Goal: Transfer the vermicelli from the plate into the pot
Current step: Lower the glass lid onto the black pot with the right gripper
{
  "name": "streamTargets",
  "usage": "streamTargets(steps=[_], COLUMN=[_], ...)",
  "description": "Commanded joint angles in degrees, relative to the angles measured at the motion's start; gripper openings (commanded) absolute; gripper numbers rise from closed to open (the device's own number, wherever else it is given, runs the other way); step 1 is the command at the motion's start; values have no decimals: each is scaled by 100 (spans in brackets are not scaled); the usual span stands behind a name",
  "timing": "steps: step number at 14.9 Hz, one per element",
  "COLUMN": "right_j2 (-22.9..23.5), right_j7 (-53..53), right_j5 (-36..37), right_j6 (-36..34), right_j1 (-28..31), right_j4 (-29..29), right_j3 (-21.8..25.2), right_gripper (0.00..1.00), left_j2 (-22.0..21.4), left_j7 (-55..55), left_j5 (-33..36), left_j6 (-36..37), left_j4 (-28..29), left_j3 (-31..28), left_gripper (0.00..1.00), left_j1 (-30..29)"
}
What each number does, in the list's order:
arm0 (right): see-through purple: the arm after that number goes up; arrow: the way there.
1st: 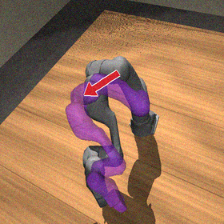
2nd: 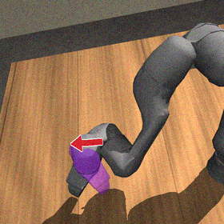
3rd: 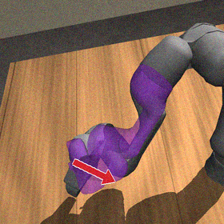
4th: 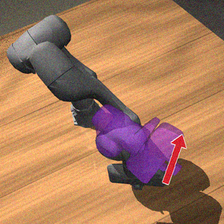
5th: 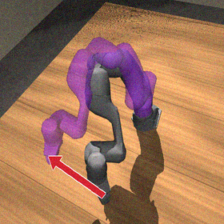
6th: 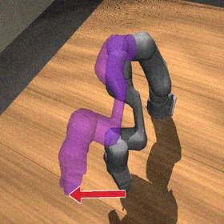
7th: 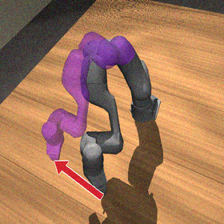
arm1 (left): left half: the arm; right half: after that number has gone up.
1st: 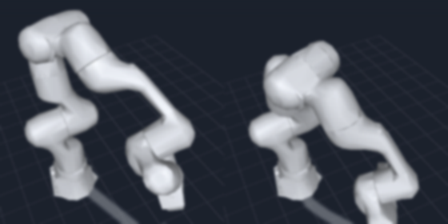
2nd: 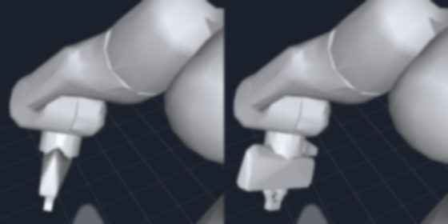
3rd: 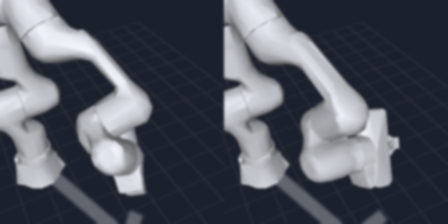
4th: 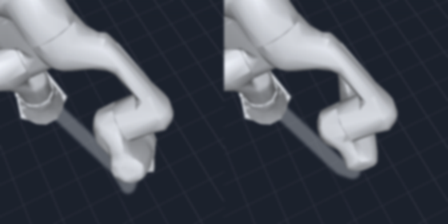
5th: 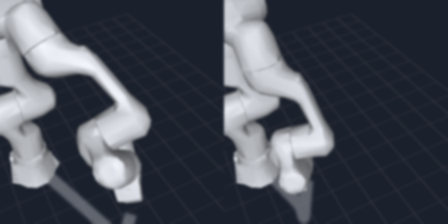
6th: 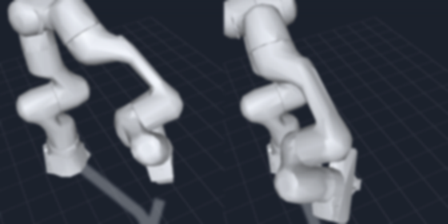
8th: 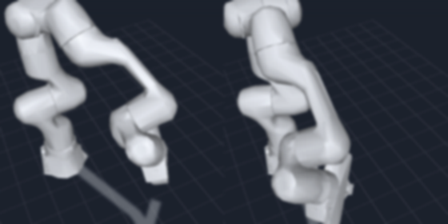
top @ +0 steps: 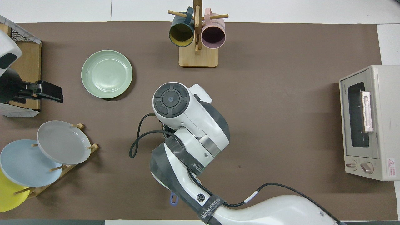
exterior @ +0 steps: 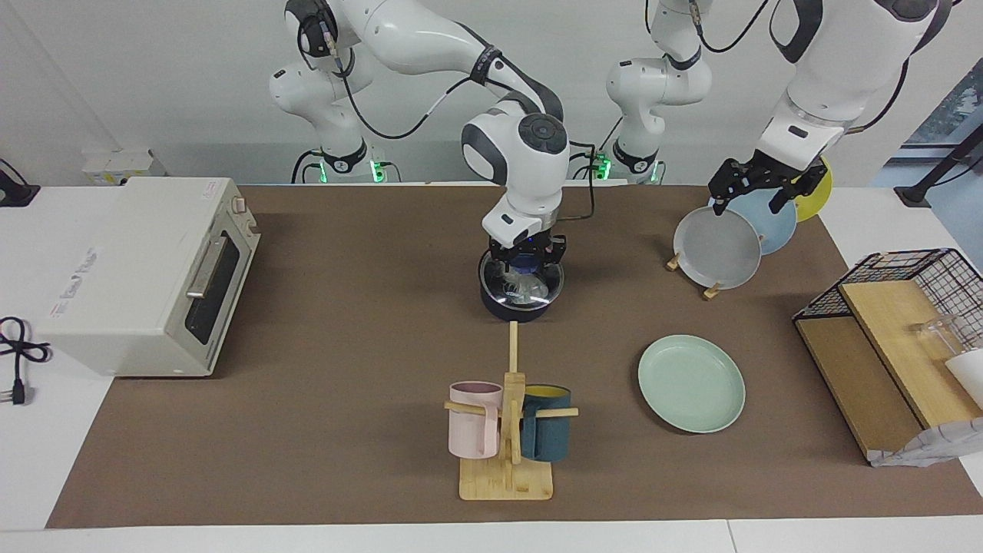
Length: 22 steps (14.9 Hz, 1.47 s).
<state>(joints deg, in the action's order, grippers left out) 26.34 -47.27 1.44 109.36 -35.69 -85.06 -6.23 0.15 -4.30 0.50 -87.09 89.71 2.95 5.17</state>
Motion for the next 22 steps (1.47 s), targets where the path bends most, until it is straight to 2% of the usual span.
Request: streamTargets(steps=[1, 9, 14, 19, 22], right_j2=[-111, -287, -296, -392, -392], right_j7=[-186, -283, -222, -256, -318], right_j5=[84, 154, 154, 137, 67], right_j6=[-55, -337, -205, 216, 217], right_j1=[-86, -158, 27, 27, 27], right_j4=[-126, -178, -309, -635, -609], right_j3=[-37, -28, -37, -37, -37], right_gripper=[0, 0, 0, 0, 0], left_j2=[-94, -121, -130, -156, -156], left_j7=[35, -273, -264, -264, -247], left_j5=[100, -155, -146, -146, -146], left_j6=[-72, -19, -19, -45, -71], left_j4=[195, 222, 231, 266, 257], left_j3=[21, 12, 21, 12, 12], left_gripper=[100, 100, 100, 100, 100], left_j1=[19, -7, -33, -50, -68])
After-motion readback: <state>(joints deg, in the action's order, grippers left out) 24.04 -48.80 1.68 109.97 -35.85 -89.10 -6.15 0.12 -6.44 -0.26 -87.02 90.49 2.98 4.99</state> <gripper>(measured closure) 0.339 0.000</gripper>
